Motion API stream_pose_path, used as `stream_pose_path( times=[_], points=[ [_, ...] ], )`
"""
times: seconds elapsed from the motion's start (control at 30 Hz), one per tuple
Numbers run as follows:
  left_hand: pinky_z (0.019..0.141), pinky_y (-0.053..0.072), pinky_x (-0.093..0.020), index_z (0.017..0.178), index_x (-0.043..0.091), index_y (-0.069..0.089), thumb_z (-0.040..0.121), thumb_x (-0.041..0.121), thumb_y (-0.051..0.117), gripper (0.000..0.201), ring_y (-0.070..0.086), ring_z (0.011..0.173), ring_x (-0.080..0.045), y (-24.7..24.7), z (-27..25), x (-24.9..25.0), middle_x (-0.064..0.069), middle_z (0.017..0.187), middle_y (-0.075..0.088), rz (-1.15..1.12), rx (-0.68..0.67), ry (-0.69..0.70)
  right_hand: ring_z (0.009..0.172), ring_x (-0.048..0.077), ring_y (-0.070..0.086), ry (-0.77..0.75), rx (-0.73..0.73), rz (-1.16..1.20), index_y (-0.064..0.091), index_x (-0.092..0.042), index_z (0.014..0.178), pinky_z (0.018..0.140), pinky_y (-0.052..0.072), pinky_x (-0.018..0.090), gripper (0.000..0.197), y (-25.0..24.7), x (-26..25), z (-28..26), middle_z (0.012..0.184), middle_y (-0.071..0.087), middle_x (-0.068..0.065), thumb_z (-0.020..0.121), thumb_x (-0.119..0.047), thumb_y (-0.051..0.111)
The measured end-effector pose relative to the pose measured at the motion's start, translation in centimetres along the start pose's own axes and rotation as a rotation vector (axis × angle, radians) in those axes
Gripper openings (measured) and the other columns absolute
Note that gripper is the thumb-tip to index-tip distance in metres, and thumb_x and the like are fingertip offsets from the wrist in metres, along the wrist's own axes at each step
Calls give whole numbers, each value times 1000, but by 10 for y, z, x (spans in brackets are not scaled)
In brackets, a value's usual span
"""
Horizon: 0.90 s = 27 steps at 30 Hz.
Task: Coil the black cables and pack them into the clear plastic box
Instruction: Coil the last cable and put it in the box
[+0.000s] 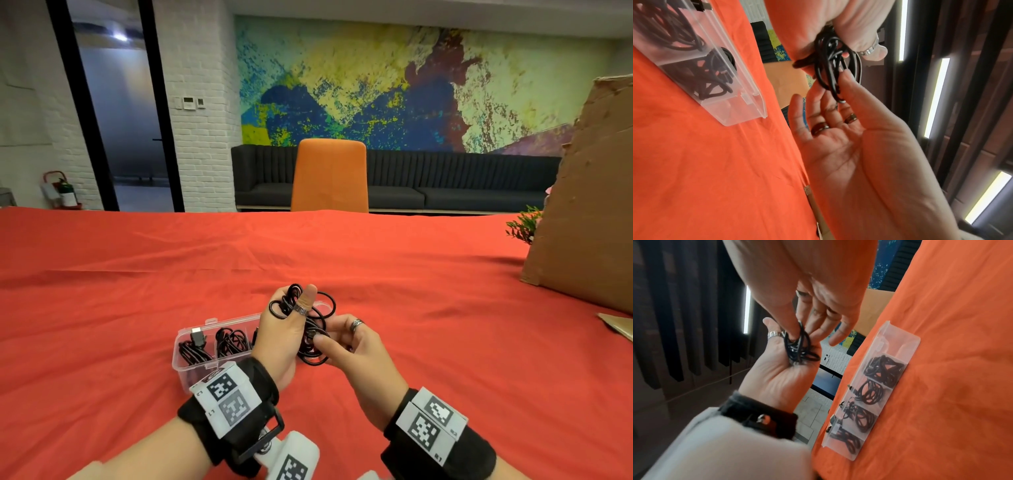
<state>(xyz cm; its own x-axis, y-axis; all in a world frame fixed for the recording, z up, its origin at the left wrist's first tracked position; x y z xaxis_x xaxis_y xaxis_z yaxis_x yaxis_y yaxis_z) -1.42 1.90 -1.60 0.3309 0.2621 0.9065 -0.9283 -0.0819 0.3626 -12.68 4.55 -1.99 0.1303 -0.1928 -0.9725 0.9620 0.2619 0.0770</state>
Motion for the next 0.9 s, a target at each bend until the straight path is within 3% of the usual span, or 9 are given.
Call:
stream_pose_path(
  times=[0.07,0.2,0.3,0.33,0.43,0.57,0.7,0.8,0.9],
  points=[
    [62,40,-35,80,20,51,61,51,68,40,47,66,-19,0,-1,-2,-1,65,46,16,9,29,69,6,63,52,20,40,57,-10,87,61,49,16,13,1,2,1,79,66,2,86,4,56],
    [68,44,-39,77,28,54,59,61,74,42,58,77,-32,2,-1,-9,-1,71,49,63,4,76,57,6,61,182,43,170,53,-8,82,54,48,19,16,4,6,3,70,64,3,84,8,50],
    [54,39,-21,79,18,49,67,47,67,36,45,58,-12,4,-5,-6,8,59,43,72,21,104,52,7,59,237,40,228,49,-10,77,52,45,22,21,4,4,5,65,60,3,83,11,48],
    [52,38,-20,78,16,47,68,44,64,34,42,57,-11,6,-7,-6,6,59,41,68,20,97,51,8,58,247,47,238,48,-11,75,52,44,22,24,4,5,6,63,59,3,82,12,48],
    [62,39,-32,74,18,46,67,47,66,37,48,68,-21,5,-7,-12,0,61,38,54,37,37,52,11,56,263,72,246,47,-12,74,51,43,23,28,5,7,7,64,57,5,81,15,47],
    [68,47,-45,70,21,48,57,65,73,52,55,74,-30,0,0,-14,-12,68,46,32,56,-39,64,13,60,143,71,129,52,-8,82,58,47,23,21,5,8,2,76,64,8,82,12,54],
    [58,43,-32,66,15,45,66,57,64,46,49,59,-22,-4,1,-10,-7,61,46,51,109,-71,73,12,53,10,90,-183,55,-13,87,67,50,26,24,-6,7,2,87,59,5,74,-5,73],
    [57,44,-29,69,16,48,77,52,59,39,53,54,-19,-4,-1,-11,-2,55,51,59,119,-96,71,11,53,26,12,-121,47,-11,94,64,55,27,31,-7,3,0,93,51,8,76,-3,71],
    [67,55,-40,87,5,57,71,62,57,60,65,66,-28,0,-3,-11,-19,72,66,45,62,-171,70,6,54,-96,-50,-239,42,-24,103,65,54,25,42,-8,-2,-2,103,48,4,77,-10,72]
  ],
)
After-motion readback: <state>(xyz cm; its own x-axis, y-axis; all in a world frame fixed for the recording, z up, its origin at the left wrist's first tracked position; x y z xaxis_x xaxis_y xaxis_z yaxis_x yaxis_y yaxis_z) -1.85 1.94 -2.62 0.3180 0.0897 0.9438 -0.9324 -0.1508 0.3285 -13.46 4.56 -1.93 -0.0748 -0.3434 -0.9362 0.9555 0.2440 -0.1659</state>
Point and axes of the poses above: each hand's wrist, its own z-axis towards the middle knuckle, its own y-axis out of the palm, x = y × z, the point moved 2 cm from there along z, towards the middle knuckle
